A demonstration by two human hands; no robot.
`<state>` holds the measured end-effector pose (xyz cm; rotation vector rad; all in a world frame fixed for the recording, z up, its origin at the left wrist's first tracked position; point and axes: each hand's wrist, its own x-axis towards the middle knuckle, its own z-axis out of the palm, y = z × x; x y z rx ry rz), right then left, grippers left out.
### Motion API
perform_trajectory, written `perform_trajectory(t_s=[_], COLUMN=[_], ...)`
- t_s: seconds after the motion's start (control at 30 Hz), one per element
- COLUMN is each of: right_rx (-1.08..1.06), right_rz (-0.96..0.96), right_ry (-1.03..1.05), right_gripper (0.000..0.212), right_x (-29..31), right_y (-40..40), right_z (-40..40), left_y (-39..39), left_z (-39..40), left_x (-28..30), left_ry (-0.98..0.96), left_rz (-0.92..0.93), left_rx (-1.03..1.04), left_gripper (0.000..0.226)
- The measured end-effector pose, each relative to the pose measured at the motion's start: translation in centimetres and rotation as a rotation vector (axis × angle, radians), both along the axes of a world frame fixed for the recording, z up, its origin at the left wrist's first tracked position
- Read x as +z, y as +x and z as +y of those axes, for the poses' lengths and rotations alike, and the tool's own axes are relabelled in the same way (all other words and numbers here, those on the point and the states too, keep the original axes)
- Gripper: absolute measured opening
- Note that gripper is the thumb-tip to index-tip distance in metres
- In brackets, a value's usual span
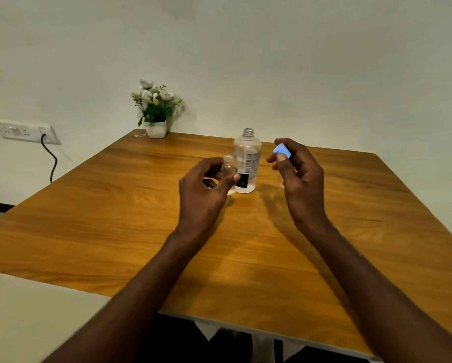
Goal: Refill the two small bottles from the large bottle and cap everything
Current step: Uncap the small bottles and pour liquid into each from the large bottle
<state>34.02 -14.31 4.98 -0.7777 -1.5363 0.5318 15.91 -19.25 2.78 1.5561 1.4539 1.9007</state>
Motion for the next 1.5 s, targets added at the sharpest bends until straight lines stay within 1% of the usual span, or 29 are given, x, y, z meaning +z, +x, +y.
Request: perform_trajectory(t_s=[0.07, 0.13, 0.2, 0.3, 0.4, 0.5, 0.63, 0.77, 0.87, 1.13, 1.2, 1.3, 1.37, 1.43, 1.5], right_rx=[-0.01, -0.063, -0.081, -0.014, 0.01, 0.012, -0.02, 0.006, 0.033, 0.068, 0.057, 0.058, 0.055, 0.055, 0.073], right_rz=[-0.001, 0.001, 0.073, 0.239, 0.274, 0.215, 0.0, -0.059, -0.102, -0.158, -0.171, -0.137, -0.131, -0.131, -0.128], right_ry=[0.009, 0.044, 0.022, -0.064, -0.102, -0.1, -0.066, -0.068, -0.089, -0.124, -0.133, -0.151, -0.164, -0.171, -0.172], right_gripper=[0.03, 0.027, 0.025, 0.025, 0.024, 0.024, 0.023, 0.023, 0.027, 0.031, 0.028, 0.019, 0.017, 0.02, 0.028], right_x=[0.2, 0.5, 0.6, 0.7, 0.8, 0.5, 0.1, -0.1, -0.4, -0.9, -1.0, -1.2, -1.3, -1.4, -1.5], right_y=[1.3, 2.4, 3.7, 5.3, 5.9, 6.0, 6.0, 6.1, 5.8, 5.4, 5.4, 5.4, 5.4, 5.5, 5.5], right_z=[0.5, 1.1, 1.9, 2.9, 3.3, 3.6, 3.7, 3.6, 3.6, 3.7, 3.7, 3.9, 4.0, 4.2, 4.2], left_y=[1.7, 3.6, 5.2, 7.1, 8.5, 9.0, 8.8, 8.3, 8.3, 8.0, 8.0, 8.0, 8.0, 8.1, 8.1], left_z=[0.1, 0.6, 1.5, 3.1, 4.5, 5.2, 5.6, 5.8, 5.7, 5.9, 6.0, 6.2, 6.2, 6.1, 6.1], left_x=[0.2, 0.4, 0.3, 0.0, -0.6, -1.5, -1.8, -1.9, -1.8, -1.8, -1.8, -2.0, -2.0, -2.0, -1.9], left_ry=[0.004, -0.005, -0.012, -0.032, -0.073, -0.109, -0.144, -0.158, -0.166, -0.154, -0.156, -0.167, -0.167, -0.164, -0.167], left_rz=[0.042, 0.049, 0.053, 0.096, 0.092, 0.12, 0.086, -0.003, 0.002, 0.019, 0.022, 0.013, 0.018, 0.031, 0.032], left_rx=[-0.057, -0.111, -0.172, -0.216, -0.24, -0.247, -0.251, -0.238, -0.231, -0.201, -0.193, -0.176, -0.172, -0.168, -0.17], left_gripper=[0.031, 0.03, 0.029, 0.032, 0.036, 0.036, 0.034, 0.03, 0.03, 0.03, 0.029, 0.03, 0.03, 0.031, 0.031])
